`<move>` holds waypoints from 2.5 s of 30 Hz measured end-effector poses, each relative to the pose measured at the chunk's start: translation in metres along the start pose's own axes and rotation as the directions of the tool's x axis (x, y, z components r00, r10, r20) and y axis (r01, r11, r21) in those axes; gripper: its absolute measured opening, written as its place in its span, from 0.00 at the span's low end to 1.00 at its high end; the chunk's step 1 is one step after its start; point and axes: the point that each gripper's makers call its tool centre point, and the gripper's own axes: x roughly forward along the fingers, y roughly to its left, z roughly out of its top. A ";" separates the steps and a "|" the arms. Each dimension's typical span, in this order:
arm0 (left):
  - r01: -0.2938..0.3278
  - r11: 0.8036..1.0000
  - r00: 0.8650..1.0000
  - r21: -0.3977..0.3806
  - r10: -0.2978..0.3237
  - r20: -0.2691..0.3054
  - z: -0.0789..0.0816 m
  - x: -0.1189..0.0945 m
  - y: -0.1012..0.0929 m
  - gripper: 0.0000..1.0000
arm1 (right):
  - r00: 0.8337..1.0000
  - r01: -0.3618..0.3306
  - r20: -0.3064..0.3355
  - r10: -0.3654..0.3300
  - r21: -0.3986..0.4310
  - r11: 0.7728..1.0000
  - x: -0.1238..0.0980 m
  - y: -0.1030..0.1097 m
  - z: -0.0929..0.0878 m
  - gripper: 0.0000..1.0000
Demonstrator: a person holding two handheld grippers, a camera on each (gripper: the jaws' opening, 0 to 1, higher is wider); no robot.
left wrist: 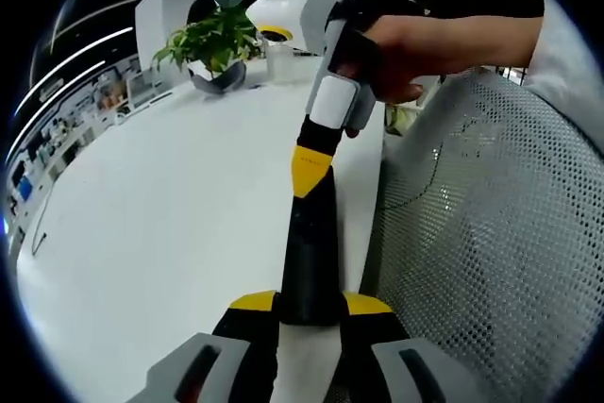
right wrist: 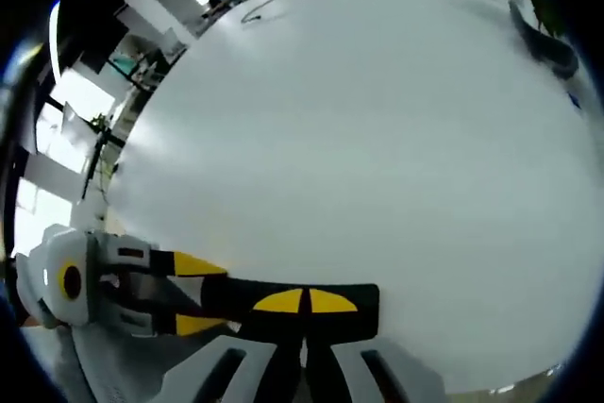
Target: Press the specified remote control buttons in sequence, fully releasing each button before pressing the next.
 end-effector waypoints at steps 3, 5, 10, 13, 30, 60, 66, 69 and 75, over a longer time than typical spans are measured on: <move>0.000 1.000 1.000 0.001 0.000 -0.001 0.000 0.000 0.000 0.24 | 0.999 -0.032 0.039 0.031 0.036 0.999 0.000 -0.002 0.001 0.00; 0.000 1.000 1.000 0.001 0.000 -0.001 0.000 0.000 0.000 0.24 | 0.998 -0.043 0.051 0.040 0.054 0.998 -0.001 -0.002 0.001 0.00; 0.000 1.000 1.000 0.000 0.000 -0.001 0.000 0.000 0.000 0.24 | 0.998 -0.043 0.043 0.041 0.031 0.999 0.000 0.000 0.002 0.00; -0.001 1.000 1.000 0.000 0.001 0.000 0.000 0.000 0.000 0.24 | 0.998 -0.040 0.040 0.038 0.034 0.999 0.000 0.000 0.003 0.00; 0.000 1.000 1.000 0.000 0.000 -0.002 -0.001 0.000 0.000 0.24 | 0.995 -0.086 -0.043 0.090 0.084 0.993 -0.006 0.012 -0.005 0.00; -0.002 1.000 1.000 0.000 0.002 -0.012 0.000 0.000 -0.002 0.24 | 0.998 -0.021 -0.060 0.019 -0.021 1.000 -0.001 0.012 -0.014 0.00; -0.002 1.000 1.000 0.000 0.002 -0.017 0.000 0.000 -0.001 0.24 | 0.998 -0.039 -0.055 0.038 -0.006 0.999 -0.002 0.010 -0.013 0.00; -0.005 1.000 1.000 -0.001 0.005 -0.021 0.000 0.000 -0.001 0.24 | 0.997 -0.058 -0.054 0.062 0.058 0.997 -0.002 0.009 -0.012 0.00; -0.005 1.000 1.000 0.017 0.006 -0.025 0.000 0.001 -0.001 0.24 | 0.996 -0.048 -0.071 0.053 0.064 0.997 -0.003 0.011 -0.013 0.00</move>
